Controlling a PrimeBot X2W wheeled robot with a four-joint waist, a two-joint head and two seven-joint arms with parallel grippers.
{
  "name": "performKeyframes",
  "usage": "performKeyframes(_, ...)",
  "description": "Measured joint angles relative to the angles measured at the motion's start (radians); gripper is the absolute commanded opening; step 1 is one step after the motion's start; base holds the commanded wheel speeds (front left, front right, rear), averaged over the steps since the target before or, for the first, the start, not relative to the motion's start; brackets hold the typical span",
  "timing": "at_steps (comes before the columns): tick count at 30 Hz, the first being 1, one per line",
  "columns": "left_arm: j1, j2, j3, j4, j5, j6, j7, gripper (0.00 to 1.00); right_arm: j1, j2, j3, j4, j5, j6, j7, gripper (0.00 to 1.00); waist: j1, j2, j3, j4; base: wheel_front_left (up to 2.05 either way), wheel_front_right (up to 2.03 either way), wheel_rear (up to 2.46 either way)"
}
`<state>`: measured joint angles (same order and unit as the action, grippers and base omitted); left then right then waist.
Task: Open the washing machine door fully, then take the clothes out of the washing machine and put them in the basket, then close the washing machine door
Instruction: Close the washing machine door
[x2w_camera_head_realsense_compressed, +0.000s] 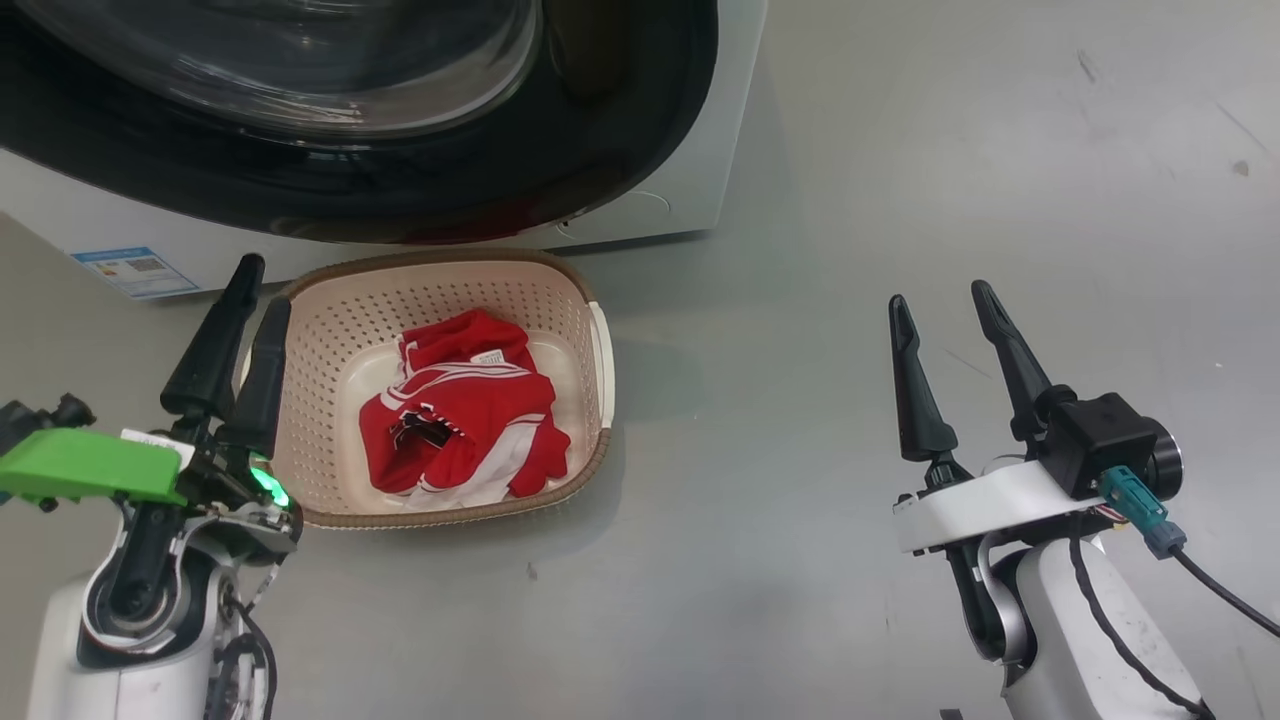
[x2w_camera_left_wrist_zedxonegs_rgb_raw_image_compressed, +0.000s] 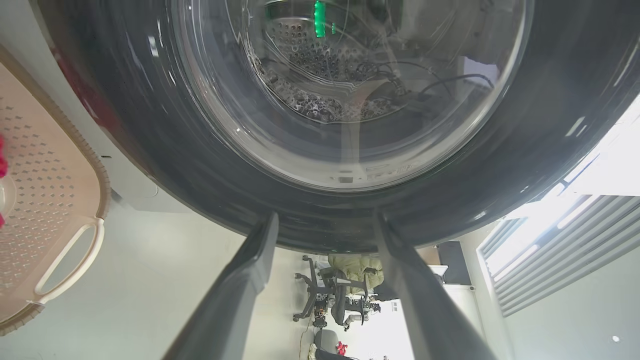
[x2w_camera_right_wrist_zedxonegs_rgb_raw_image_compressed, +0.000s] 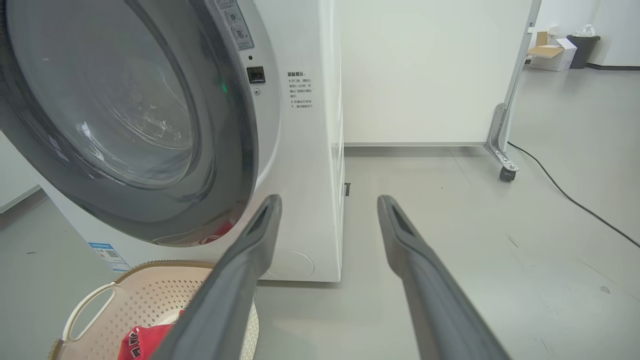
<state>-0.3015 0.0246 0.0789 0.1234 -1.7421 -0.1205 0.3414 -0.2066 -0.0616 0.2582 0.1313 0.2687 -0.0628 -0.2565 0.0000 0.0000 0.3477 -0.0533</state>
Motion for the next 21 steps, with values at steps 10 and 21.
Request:
performKeyframes(10,0.066,0.001,-0.023,-0.109,0.088,0.0,-0.095,1.0,0.049,-0.005,-0.028,0.014,-0.008,0.0,0.0,1.0,0.0,0.0,-0.056,0.046,0.0,0.0,0.0)
performKeyframes(21,0.119,0.055,-0.078,-0.212,0.443,0.0,-0.23,1.0,0.082,-0.006,-0.029,0.027,-0.016,0.009,0.0,1.0,0.0,0.0,-0.131,0.093,0.0,0.0,0.0)
